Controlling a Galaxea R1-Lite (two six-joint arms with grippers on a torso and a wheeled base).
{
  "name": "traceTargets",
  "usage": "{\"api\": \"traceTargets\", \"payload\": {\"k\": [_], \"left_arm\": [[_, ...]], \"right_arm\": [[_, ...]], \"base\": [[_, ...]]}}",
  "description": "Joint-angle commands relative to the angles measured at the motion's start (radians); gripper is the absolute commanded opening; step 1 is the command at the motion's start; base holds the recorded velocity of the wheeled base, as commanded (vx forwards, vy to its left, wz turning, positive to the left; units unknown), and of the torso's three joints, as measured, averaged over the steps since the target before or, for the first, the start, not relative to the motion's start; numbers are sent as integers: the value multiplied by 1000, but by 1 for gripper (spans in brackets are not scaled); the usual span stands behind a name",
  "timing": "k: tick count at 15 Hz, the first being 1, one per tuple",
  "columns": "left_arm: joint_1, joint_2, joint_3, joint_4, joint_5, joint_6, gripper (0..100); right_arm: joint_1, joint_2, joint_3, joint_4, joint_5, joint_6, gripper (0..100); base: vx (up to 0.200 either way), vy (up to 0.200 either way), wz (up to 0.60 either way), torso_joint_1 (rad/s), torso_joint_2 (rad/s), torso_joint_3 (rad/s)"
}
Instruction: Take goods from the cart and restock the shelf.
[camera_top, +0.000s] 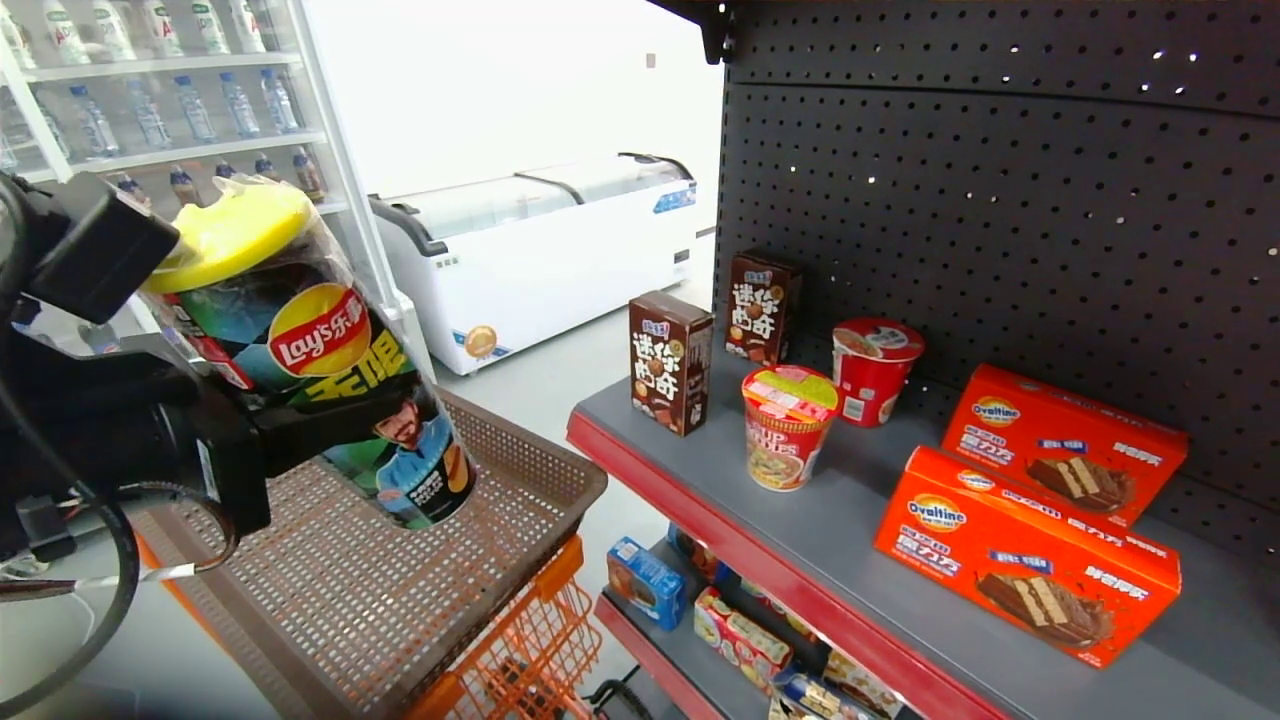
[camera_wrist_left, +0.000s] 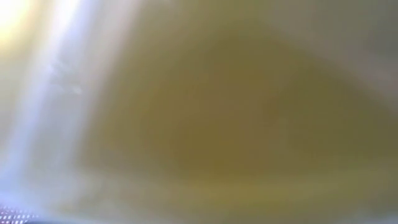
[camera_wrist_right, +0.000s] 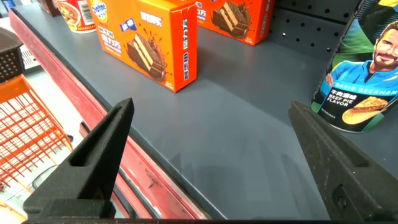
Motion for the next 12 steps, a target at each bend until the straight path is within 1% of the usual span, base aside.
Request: {"api": "traceTargets", "payload": {"k": [1,2,4,12], "left_arm": [[-1,-7,6,1,1,-1,0],[-3,-8,23,-1,-1,1,0],[-3,-11,41,-1,-1,1,0],[-1,-8,43,-1,-1,1,0]], "right_arm": [[1,0,0,0,0,0,100],[-1,0,0,0,0,0,100],[-1,0,0,0,0,0,100],[-1,0,0,0,0,0,100]], "base": [[0,0,0,0,0,0],[0,0,0,0,0,0],[0,0,-600,0,2,2],[0,0,-600,2,2,5]]}}
